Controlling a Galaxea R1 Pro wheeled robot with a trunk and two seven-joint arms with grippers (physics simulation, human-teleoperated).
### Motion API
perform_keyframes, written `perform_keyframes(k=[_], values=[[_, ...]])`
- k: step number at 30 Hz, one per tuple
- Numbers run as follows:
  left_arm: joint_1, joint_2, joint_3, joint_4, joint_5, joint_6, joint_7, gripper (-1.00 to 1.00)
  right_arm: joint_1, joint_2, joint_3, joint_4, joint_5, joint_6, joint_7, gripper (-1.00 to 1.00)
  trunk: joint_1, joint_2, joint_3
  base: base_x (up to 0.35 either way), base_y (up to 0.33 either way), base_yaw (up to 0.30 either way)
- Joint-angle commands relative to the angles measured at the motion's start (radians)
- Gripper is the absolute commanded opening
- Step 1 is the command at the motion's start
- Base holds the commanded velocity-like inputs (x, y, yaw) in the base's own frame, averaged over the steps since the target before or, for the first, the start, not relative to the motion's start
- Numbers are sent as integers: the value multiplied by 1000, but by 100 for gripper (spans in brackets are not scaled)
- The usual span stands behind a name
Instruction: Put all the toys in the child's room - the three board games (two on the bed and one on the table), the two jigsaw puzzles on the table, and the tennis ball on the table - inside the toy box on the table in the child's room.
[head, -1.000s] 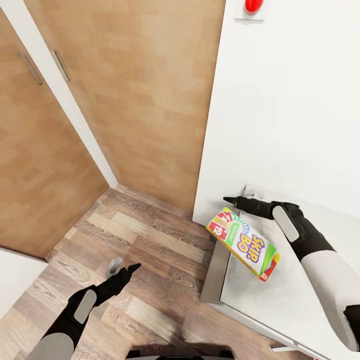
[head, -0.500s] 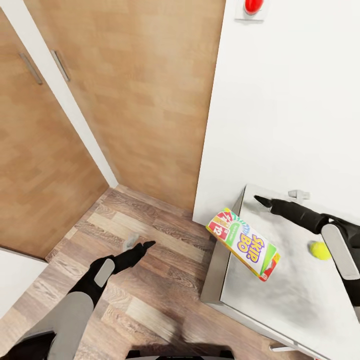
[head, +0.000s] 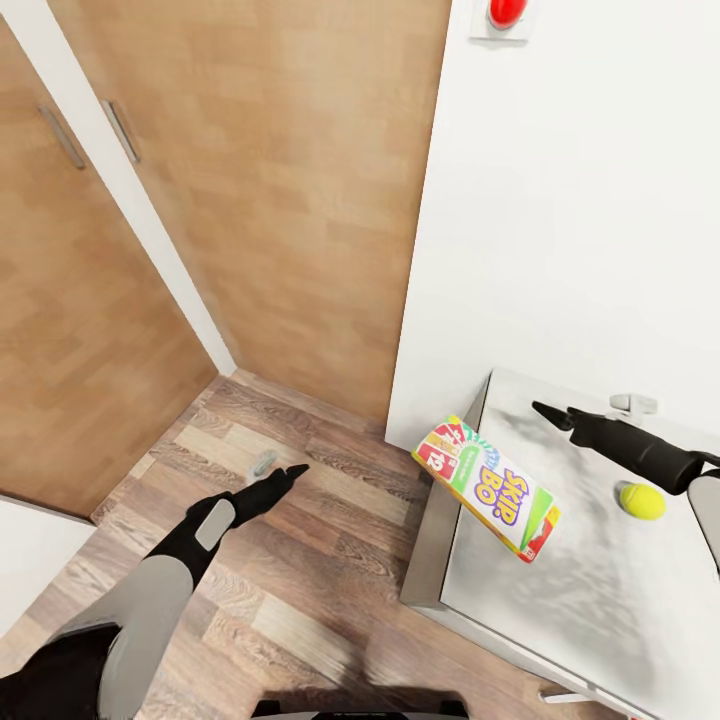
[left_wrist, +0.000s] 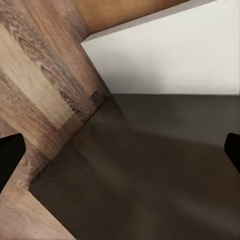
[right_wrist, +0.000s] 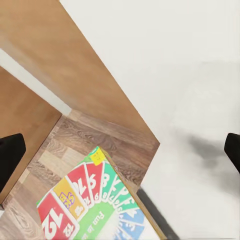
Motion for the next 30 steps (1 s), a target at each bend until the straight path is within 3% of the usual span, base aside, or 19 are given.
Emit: perform_keyframes(k=[1,14,30], values=[[-4,1,5,3,6,2,5,100,3,0,-5,-5,-1,8,6,100,1,-2,-1,0,0,0],[-15,11,4,33,7,-16,23,100,13,-1,-16,-22,-2,16,18,100,1,-2,-1,0,0,-35],[-17,14,2,43,8,-19,-3,100,14,-1,-18,-25,-3,18,20,100,1,-2,-1,0,0,-226]])
